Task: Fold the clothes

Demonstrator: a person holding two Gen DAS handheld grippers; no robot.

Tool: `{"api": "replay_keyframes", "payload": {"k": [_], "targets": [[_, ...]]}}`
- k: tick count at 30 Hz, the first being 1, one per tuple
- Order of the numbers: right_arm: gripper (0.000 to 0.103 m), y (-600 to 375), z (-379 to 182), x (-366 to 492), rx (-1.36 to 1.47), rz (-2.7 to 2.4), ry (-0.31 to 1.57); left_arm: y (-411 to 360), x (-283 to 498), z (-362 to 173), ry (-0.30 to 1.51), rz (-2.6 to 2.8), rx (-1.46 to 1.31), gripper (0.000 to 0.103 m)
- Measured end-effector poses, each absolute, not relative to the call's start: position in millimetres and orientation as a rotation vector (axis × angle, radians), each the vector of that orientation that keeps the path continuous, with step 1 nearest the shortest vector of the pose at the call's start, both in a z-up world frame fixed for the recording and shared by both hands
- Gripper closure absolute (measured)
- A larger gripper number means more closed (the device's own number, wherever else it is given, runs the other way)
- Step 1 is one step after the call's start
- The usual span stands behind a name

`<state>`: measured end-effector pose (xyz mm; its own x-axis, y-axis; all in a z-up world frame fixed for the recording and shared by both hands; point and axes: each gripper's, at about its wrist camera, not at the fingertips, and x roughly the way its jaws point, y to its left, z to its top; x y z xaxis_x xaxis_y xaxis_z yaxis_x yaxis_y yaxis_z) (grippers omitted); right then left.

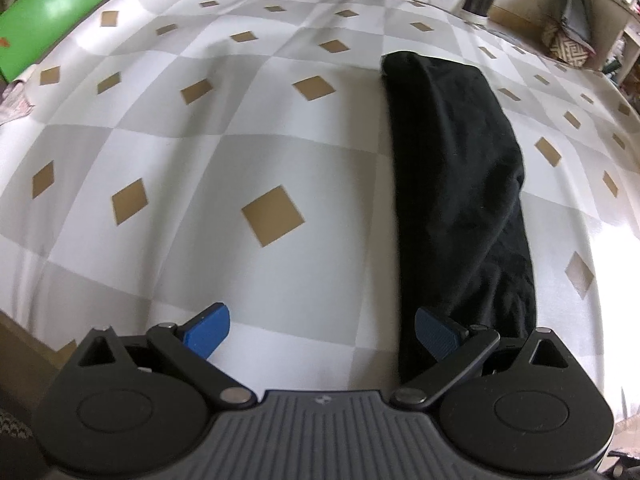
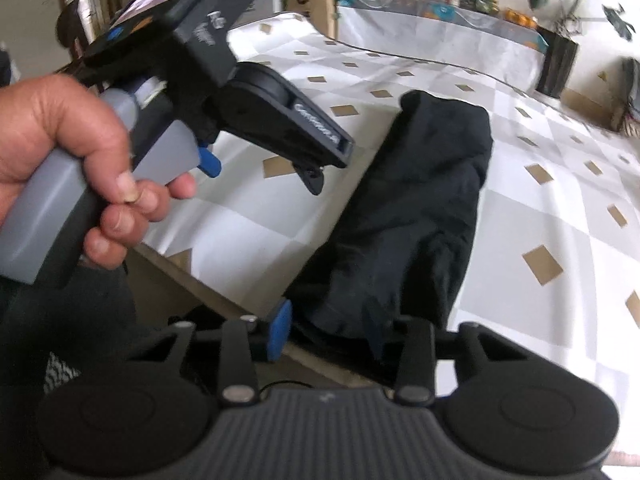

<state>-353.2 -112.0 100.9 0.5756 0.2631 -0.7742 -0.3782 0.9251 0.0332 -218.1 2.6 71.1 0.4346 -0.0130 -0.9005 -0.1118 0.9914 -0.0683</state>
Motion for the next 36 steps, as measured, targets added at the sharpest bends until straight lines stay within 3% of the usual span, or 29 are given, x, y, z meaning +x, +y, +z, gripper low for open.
{"api": "replay_keyframes", "payload": {"k": [5,36], "targets": [[0.076,-101,95,-355,-0.118,0.471,0.895,9,-217,71,1.103,0.11,-0.138,0.004],[0.074,-111,74,-324,-0.042,0.292,0.931,12,-211,66,1.122,0.148,-0.147,0.004]]}}
